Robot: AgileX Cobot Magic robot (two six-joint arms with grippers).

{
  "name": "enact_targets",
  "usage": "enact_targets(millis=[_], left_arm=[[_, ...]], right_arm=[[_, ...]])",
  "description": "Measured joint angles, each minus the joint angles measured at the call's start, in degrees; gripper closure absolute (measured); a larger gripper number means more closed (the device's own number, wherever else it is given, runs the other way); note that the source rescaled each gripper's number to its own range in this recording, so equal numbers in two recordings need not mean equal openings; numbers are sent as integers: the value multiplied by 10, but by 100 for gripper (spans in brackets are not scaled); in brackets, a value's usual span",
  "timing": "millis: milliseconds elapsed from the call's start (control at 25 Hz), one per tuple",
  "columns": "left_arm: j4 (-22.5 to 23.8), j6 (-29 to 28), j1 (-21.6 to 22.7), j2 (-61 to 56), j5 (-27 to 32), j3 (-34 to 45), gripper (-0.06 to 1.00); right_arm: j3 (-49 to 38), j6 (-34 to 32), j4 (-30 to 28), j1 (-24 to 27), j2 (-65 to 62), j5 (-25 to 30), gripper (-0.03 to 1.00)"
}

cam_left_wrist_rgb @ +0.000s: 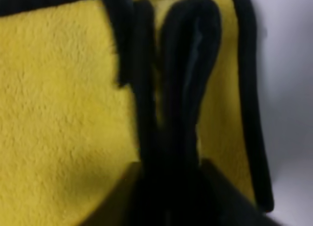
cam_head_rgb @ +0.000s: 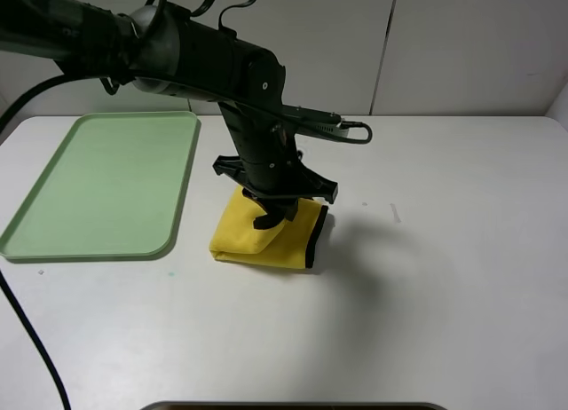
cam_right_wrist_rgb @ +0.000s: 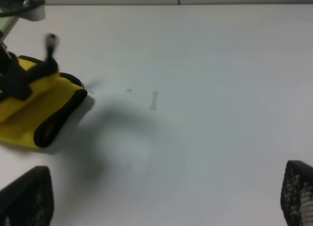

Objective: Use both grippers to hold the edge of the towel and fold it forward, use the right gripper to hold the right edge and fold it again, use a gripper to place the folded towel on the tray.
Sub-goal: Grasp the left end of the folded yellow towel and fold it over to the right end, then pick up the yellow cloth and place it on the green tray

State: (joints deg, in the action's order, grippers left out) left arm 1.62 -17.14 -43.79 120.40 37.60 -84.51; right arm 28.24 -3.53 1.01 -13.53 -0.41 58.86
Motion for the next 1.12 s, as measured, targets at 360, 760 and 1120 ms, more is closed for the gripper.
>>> enact_targets(millis=[360,760,1120], left_arm=[[6,-2,0,-1,-16,0,-4],[5,-2,37,-79,61,0,-5],[5,-2,101,-81,60,45,-5]], right_arm=[[0,0,0,0,0,0,-3],[0,0,0,0,0,0,-3],[0,0,0,0,0,0,-3]])
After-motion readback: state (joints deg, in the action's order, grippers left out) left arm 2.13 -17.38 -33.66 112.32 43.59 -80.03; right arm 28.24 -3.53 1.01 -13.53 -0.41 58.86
